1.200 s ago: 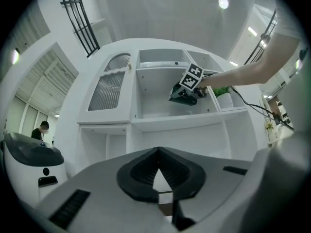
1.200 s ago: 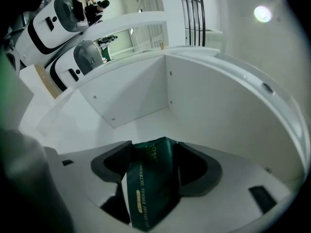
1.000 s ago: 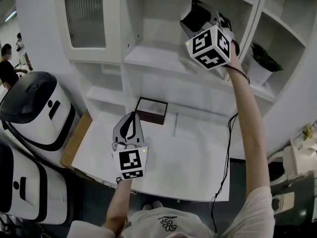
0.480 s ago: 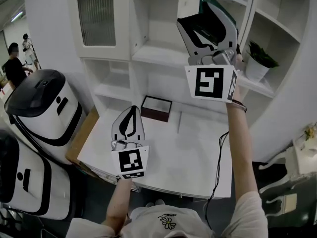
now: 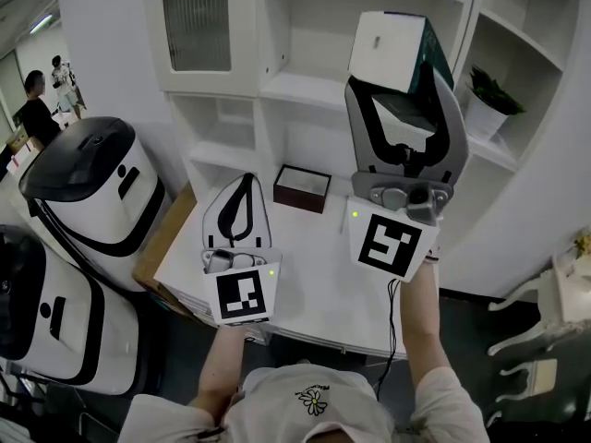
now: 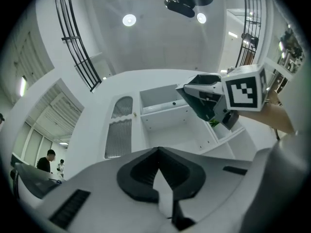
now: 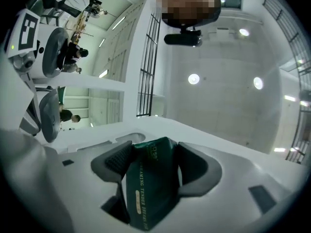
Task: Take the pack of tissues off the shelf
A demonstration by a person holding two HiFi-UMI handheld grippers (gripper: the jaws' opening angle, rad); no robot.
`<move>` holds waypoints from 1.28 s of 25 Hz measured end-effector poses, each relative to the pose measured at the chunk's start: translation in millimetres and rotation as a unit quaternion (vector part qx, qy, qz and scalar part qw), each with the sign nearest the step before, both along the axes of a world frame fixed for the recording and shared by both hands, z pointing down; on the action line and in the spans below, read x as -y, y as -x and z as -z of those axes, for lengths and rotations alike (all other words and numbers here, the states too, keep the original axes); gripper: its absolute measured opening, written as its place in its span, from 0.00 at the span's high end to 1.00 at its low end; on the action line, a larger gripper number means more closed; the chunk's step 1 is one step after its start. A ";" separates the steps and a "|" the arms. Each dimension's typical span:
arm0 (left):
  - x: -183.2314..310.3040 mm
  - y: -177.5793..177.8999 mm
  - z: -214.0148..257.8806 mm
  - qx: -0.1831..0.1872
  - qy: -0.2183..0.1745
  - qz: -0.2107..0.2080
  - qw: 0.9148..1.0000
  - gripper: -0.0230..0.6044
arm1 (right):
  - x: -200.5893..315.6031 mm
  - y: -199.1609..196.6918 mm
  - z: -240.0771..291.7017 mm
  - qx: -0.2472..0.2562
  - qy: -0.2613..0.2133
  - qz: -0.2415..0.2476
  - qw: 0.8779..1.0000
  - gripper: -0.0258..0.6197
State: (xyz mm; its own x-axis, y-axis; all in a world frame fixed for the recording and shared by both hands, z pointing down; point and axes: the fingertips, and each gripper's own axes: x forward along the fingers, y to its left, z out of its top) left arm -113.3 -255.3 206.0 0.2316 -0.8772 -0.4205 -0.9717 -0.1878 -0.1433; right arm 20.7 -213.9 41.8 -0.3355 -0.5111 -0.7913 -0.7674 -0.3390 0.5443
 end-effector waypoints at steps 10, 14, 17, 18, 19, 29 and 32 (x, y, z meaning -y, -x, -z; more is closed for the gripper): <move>-30.8 -9.5 18.0 -0.012 -0.034 -0.014 0.999 0.97 | -58.1 -13.6 -51.9 0.090 -0.012 0.043 0.995 0.49; -36.0 -16.8 15.5 -0.010 -0.038 -0.017 0.999 0.97 | -68.5 -16.3 -62.5 0.098 -0.017 0.048 0.994 0.50; -37.0 -20.1 15.5 -0.012 -0.038 -0.016 0.999 0.96 | -70.1 -20.4 -64.0 0.099 -0.019 0.044 0.994 0.50; -37.5 -20.5 15.9 -0.012 -0.038 -0.016 0.999 0.97 | -70.3 -21.9 -64.2 0.099 -0.020 0.042 0.994 0.50; -38.2 -20.7 16.3 -0.013 -0.039 -0.015 0.999 0.97 | -70.4 -22.8 -64.3 0.099 -0.020 0.040 0.994 0.50; -40.8 -23.4 21.5 -0.011 -0.047 -0.012 0.999 0.96 | -61.5 -30.9 -68.5 0.110 -0.013 0.036 0.993 0.51; -39.7 -23.9 21.7 -0.009 -0.047 -0.011 0.999 0.97 | -59.0 -32.8 -69.5 0.114 -0.011 0.036 0.993 0.51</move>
